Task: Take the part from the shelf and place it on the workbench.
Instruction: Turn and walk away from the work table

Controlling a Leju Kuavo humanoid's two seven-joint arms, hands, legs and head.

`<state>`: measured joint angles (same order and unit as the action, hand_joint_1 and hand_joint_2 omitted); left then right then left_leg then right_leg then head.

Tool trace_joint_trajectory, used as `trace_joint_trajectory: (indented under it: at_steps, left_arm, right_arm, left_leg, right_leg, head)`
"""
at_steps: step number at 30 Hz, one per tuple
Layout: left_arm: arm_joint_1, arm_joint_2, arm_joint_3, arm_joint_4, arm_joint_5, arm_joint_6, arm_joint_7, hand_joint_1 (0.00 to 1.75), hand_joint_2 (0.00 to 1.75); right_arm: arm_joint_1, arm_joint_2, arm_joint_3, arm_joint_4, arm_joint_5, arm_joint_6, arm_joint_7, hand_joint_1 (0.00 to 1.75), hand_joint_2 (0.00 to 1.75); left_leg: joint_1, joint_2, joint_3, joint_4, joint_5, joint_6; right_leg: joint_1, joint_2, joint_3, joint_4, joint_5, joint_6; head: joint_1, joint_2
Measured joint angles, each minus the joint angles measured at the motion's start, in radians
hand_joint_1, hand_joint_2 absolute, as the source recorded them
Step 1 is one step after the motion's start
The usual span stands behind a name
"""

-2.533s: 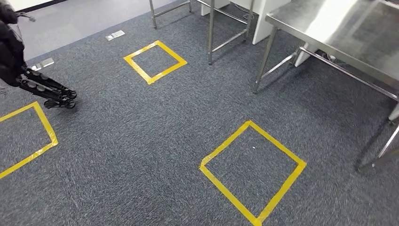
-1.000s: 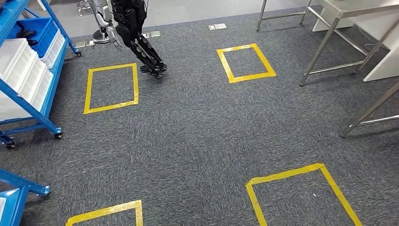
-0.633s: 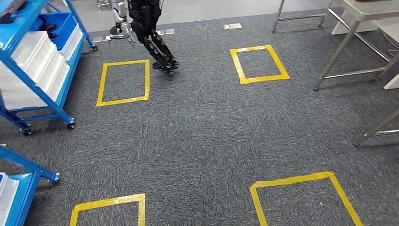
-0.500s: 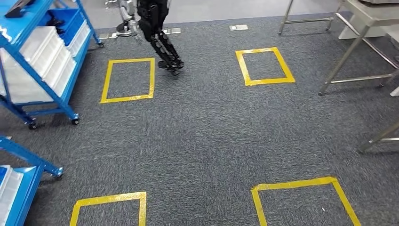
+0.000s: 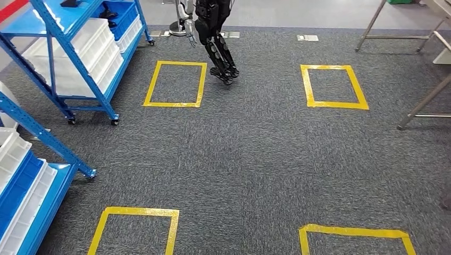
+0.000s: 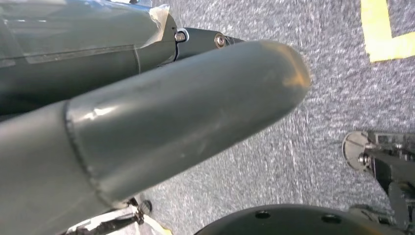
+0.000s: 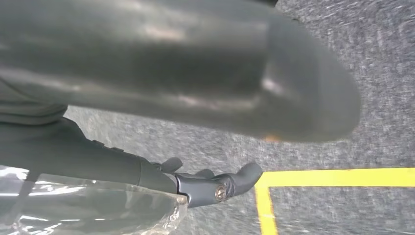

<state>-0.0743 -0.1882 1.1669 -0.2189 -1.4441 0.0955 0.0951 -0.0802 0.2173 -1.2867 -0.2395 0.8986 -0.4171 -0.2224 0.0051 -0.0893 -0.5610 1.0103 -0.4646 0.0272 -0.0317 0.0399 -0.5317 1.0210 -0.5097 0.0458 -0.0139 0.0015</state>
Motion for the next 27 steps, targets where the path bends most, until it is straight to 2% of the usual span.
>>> trace_joint_trajectory:
  at_steps: [2,4,6,8,9,10,11,13,14,15,17,18,19,20,22,24,25,26,27]
  left_arm:
    - [0.002,0.0,0.0,0.001,0.0,0.0,0.0,0.0,0.0]
    - [0.003,0.0,0.0,0.001,0.0,0.0,0.0,0.0,0.0]
    - [0.002,0.0,0.0,0.001,0.0,0.0,0.001,0.0,0.0]
    - [0.001,0.0,0.0,0.002,0.0,0.0,0.001,0.0,0.0]
    - [0.002,0.0,0.0,0.002,0.0,0.0,0.001,0.0,0.0]
    - [0.003,0.0,0.0,0.002,0.0,0.0,0.001,0.0,0.0]
    - [0.004,0.0,0.0,0.002,0.001,0.001,0.001,0.0,0.0]
    - [0.003,0.001,0.0,0.003,0.002,0.002,0.001,0.0,0.0]
    - [0.001,0.002,0.0,0.003,0.003,0.004,0.001,0.0,0.0]
    - [0.0,0.003,0.0,0.003,0.003,0.005,0.001,0.0,0.0]
    - [0.0,0.003,0.0,0.003,0.004,0.008,0.001,0.0,0.0]
    - [0.001,0.002,0.0,0.003,0.004,0.008,0.001,0.0,0.0]
    - [0.002,0.002,0.0,0.003,0.004,0.009,0.002,0.0,0.0]
    - [0.002,0.001,0.0,0.003,0.005,0.009,0.002,0.0,0.0]
    - [0.001,-0.001,0.0,0.003,0.003,0.009,0.002,0.0,0.0]
    - [0.001,-0.002,0.0,0.004,0.0,0.009,0.002,0.0,0.0]
    - [0.002,-0.003,0.0,0.004,-0.002,0.009,0.003,0.0,0.0]
    - [0.002,-0.003,0.0,0.004,-0.003,0.009,0.003,0.0,0.0]
    - [0.002,-0.004,0.0,0.004,-0.003,0.009,0.003,0.0,0.0]
  right_arm:
    - [0.0,0.0,0.003,0.001,0.001,0.0,0.0,0.0,0.0]
    - [0.0,-0.001,0.006,0.001,0.003,0.0,0.001,0.0,0.0]
    - [0.001,-0.001,0.01,0.001,0.004,0.0,0.001,0.0,0.0]
    - [0.003,-0.001,0.012,0.001,0.006,0.0,0.001,0.0,0.0]
    - [0.004,-0.002,0.013,0.001,0.007,0.0,0.001,0.0,0.0]
    - [0.004,-0.002,0.013,0.001,0.007,0.001,0.001,0.0,0.0]
    - [0.003,-0.001,0.014,0.001,0.008,0.002,0.001,0.0,0.0]
    - [0.002,0.0,0.015,0.002,0.01,0.005,0.001,0.0,0.0]
    - [0.001,0.001,0.016,0.002,0.011,0.007,0.001,0.0,0.0]
    - [0.0,0.001,0.017,0.002,0.012,0.01,0.001,0.0,0.0]
    - [-0.002,0.002,0.019,0.002,0.016,0.014,0.001,0.0,0.0]
    - [-0.003,0.002,0.021,0.002,0.018,0.015,0.001,0.0,0.0]
    - [-0.004,0.001,0.022,0.003,0.019,0.016,0.001,0.0,0.0]
    - [-0.004,0.001,0.023,0.003,0.02,0.016,0.0,0.0,0.0]
    - [-0.003,-0.001,0.024,0.003,0.023,0.017,0.001,0.0,0.0]
    - [0.0,-0.004,0.025,0.003,0.024,0.017,0.001,0.0,0.0]
    - [0.001,-0.005,0.026,0.003,0.024,0.017,0.001,0.0,0.0]
    - [0.001,-0.006,0.026,0.003,0.024,0.017,0.001,0.0,0.0]
    - [0.001,-0.007,0.027,0.003,0.025,0.017,0.002,0.0,0.0]
  left_leg:
    - [0.004,-0.007,-0.005,0.003,-0.001,-0.009]
    - [0.008,0.016,-0.018,0.031,-0.019,-0.015]
    - [0.008,0.057,-0.063,0.124,-0.072,-0.02]
    - [0.008,0.074,-0.128,0.25,-0.125,-0.021]
    - [0.008,0.077,-0.147,0.285,-0.131,-0.019]
    - [0.006,0.079,-0.146,0.28,-0.117,-0.014]
    - [0.004,0.085,-0.124,0.236,-0.088,-0.007]
    - [-0.009,0.121,-0.054,0.104,-0.03,0.013]
    - [-0.017,0.137,-0.029,0.055,-0.015,0.02]
    - [-0.024,0.149,-0.018,0.03,-0.011,0.025]
    - [-0.03,0.137,-0.017,0.017,-0.009,0.029]
    - [-0.027,0.128,-0.011,0.007,-0.003,0.031]
    - [-0.024,0.118,-0.004,-0.006,0.004,0.036]
    - [-0.02,0.109,0.003,-0.018,0.011,0.04]
    - [-0.015,0.09,0.007,-0.027,0.018,0.045]
    - [-0.013,0.068,0.005,-0.027,0.019,0.045]
    - [-0.012,0.056,0.006,-0.026,0.019,0.044]
    - [-0.01,0.045,0.008,-0.025,0.018,0.041]
    - [-0.008,0.034,0.01,-0.023,0.016,0.037]
  right_leg:
    - [0.004,-0.012,0.002,0.002,0.002,-0.015]
    - [0.004,-0.025,0.003,0.0,0.005,-0.026]
    - [0.009,-0.042,0.004,-0.001,0.005,-0.036]
    - [0.017,-0.063,0.003,-0.001,0.002,-0.044]
    - [0.021,-0.075,0.003,-0.001,0.0,-0.047]
    - [0.025,-0.085,0.004,-0.001,-0.001,-0.048]
    - [0.028,-0.093,0.006,-0.001,-0.003,-0.05]
    - [0.034,-0.108,0.011,-0.001,-0.006,-0.053]
    - [0.036,-0.115,0.012,-0.001,-0.008,-0.052]
    - [0.037,-0.123,0.013,-0.001,-0.009,-0.05]
    - [0.038,-0.139,0.016,-0.005,-0.011,-0.045]
    - [0.038,-0.138,0.016,-0.003,-0.014,-0.042]
    - [0.038,-0.125,0.013,0.011,-0.023,-0.041]
    - [0.038,-0.104,0.0,0.042,-0.04,-0.04]
    - [0.033,-0.059,-0.057,0.163,-0.093,-0.043]
    - [0.027,-0.047,-0.113,0.269,-0.125,-0.037]
    - [0.023,-0.045,-0.118,0.271,-0.118,-0.027]
    - [0.019,-0.043,-0.103,0.235,-0.094,-0.015]
    - [0.013,-0.037,-0.072,0.165,-0.06,-0.002]
  head:
    - [-0.003,0.0]
    - [-0.008,0.0]
    - [-0.014,0.0]
    - [-0.017,0.0]
    - [-0.017,0.0]
    - [-0.017,0.0]
    - [-0.017,0.0]
    - [-0.017,0.0]
    - [-0.016,0.0]
    - [-0.016,0.0]
    - [-0.017,0.0]
    - [-0.017,0.0]
    - [-0.016,0.0]
    - [-0.015,0.0]
    - [-0.012,0.0]
    - [-0.01,0.0]
    - [-0.01,0.0]
    - [-0.01,0.0]
    - [-0.01,0.0]
